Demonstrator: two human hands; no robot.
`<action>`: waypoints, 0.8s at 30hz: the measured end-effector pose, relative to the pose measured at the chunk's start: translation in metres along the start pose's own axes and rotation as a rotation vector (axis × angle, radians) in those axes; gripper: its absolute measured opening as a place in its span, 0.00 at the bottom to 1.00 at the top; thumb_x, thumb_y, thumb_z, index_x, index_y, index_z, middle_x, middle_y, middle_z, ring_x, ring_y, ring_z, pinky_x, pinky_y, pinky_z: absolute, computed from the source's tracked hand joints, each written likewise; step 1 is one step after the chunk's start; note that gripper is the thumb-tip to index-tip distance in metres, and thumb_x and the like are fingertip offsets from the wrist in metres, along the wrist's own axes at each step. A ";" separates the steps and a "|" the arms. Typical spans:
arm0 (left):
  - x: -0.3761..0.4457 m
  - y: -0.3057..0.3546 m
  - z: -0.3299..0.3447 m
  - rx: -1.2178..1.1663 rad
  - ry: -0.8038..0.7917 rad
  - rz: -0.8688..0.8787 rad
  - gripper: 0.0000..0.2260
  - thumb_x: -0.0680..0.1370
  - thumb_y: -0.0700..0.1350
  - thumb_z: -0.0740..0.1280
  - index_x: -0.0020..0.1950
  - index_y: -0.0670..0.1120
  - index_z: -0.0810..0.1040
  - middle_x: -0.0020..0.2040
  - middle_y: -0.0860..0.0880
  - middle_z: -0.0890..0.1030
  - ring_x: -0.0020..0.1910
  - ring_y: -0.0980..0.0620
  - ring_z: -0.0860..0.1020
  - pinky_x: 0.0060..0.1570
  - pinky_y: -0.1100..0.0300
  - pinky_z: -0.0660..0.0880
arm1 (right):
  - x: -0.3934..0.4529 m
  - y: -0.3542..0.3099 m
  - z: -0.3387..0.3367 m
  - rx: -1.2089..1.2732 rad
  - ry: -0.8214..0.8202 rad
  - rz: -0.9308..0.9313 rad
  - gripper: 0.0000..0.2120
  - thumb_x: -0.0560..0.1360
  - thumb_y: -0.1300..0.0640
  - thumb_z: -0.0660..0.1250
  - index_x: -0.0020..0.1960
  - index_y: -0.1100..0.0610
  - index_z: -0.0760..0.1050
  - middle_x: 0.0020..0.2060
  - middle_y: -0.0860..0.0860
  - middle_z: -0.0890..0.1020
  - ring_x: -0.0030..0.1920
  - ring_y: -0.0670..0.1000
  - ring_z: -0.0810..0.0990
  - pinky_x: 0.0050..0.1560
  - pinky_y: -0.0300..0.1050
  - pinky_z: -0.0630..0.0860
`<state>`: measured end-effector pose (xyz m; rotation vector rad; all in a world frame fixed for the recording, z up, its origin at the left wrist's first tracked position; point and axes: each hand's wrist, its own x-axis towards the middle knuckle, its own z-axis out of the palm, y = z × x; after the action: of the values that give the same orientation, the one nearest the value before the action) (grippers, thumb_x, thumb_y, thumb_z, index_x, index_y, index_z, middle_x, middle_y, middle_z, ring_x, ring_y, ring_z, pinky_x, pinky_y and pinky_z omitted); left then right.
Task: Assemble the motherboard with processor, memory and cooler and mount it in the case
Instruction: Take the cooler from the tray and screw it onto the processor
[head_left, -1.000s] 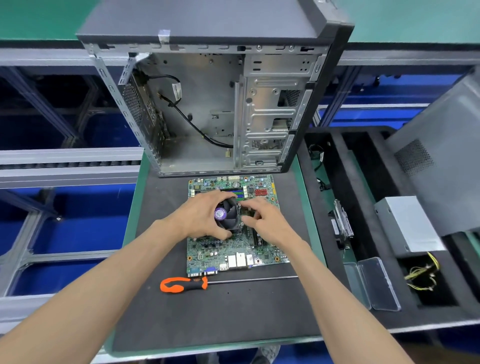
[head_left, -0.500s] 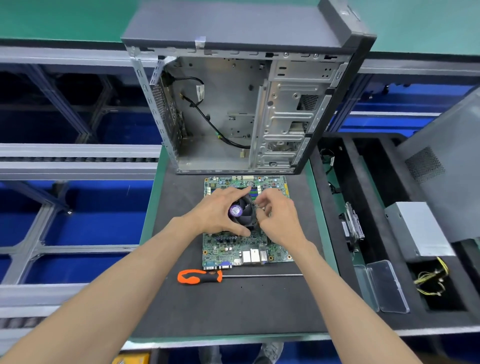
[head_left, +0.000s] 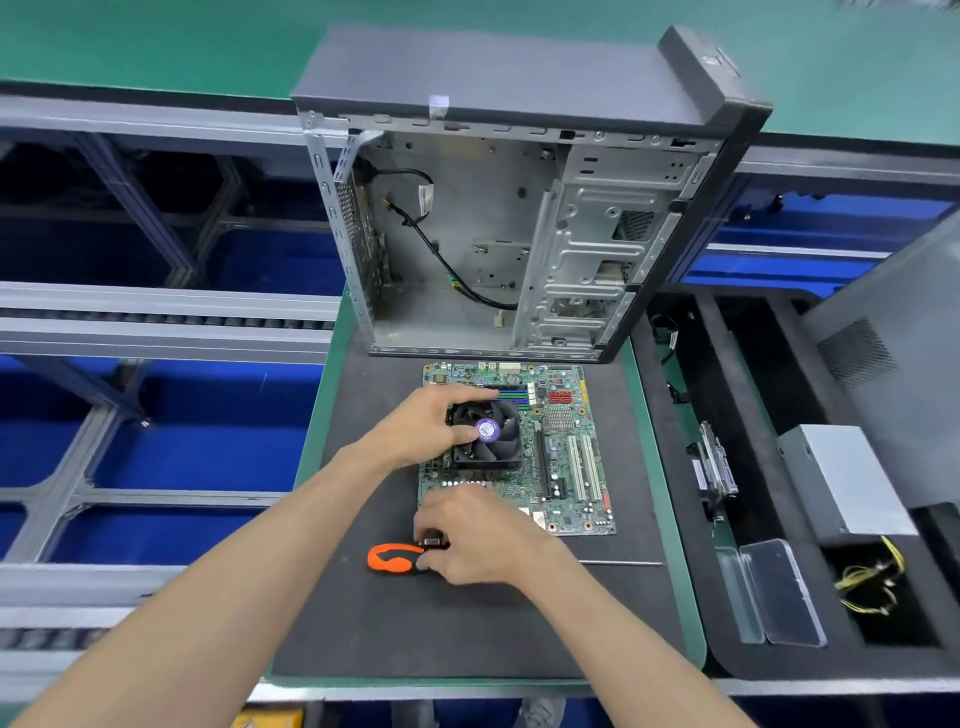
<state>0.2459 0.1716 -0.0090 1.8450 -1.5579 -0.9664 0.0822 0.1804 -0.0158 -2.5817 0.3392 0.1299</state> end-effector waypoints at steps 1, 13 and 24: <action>0.000 -0.001 0.000 -0.003 0.010 0.003 0.24 0.76 0.41 0.73 0.70 0.55 0.76 0.65 0.56 0.79 0.63 0.59 0.75 0.61 0.66 0.67 | 0.002 -0.001 0.002 -0.023 -0.021 -0.004 0.12 0.73 0.48 0.73 0.50 0.55 0.81 0.45 0.51 0.78 0.46 0.57 0.77 0.43 0.53 0.75; -0.020 0.004 0.005 0.107 0.249 -0.026 0.24 0.71 0.50 0.78 0.67 0.52 0.79 0.64 0.52 0.77 0.65 0.51 0.73 0.68 0.53 0.67 | 0.003 -0.016 0.016 -0.121 -0.029 0.042 0.11 0.71 0.51 0.72 0.49 0.56 0.79 0.52 0.52 0.72 0.46 0.59 0.76 0.37 0.49 0.66; -0.036 0.008 -0.004 -0.460 0.302 -0.075 0.09 0.76 0.31 0.69 0.39 0.42 0.83 0.33 0.43 0.82 0.32 0.53 0.77 0.35 0.59 0.75 | -0.009 -0.010 -0.083 0.185 0.360 0.126 0.09 0.73 0.52 0.72 0.48 0.52 0.73 0.31 0.44 0.75 0.34 0.50 0.72 0.37 0.47 0.68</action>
<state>0.2421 0.2051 0.0060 1.6350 -0.9953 -0.9332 0.0786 0.1476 0.0620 -2.3918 0.6150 -0.3114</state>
